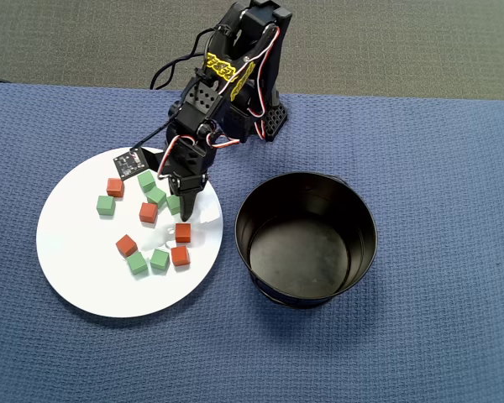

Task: Pick up the green cubes from the white plate and place them in the black recipient

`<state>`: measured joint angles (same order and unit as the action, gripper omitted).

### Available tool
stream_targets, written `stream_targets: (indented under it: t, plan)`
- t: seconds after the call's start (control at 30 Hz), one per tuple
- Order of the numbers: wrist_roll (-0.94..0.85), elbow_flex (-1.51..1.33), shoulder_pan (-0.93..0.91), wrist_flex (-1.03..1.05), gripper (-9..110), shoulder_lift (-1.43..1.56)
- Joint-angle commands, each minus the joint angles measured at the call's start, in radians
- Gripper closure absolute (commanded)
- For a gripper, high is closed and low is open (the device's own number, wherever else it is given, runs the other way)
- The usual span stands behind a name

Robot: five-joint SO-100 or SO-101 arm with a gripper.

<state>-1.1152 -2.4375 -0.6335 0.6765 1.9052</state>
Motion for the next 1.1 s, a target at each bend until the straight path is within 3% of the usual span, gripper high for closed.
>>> stream_targets:
  t: [0.0, 0.2, 0.47, 0.83, 1.07]
  plan:
    - [-0.018, 0.067, -0.014, -0.026, 85, -0.006]
    - [-0.025, 0.058, -0.011, -0.04, 101, -0.014]
    - [0.014, 0.043, -0.005, -0.02, 101, 0.043]
    - [0.27, 0.383, 0.084, 0.534, 101, 0.433]
    - [0.561, 0.588, 0.394, 0.742, 102, 0.575]
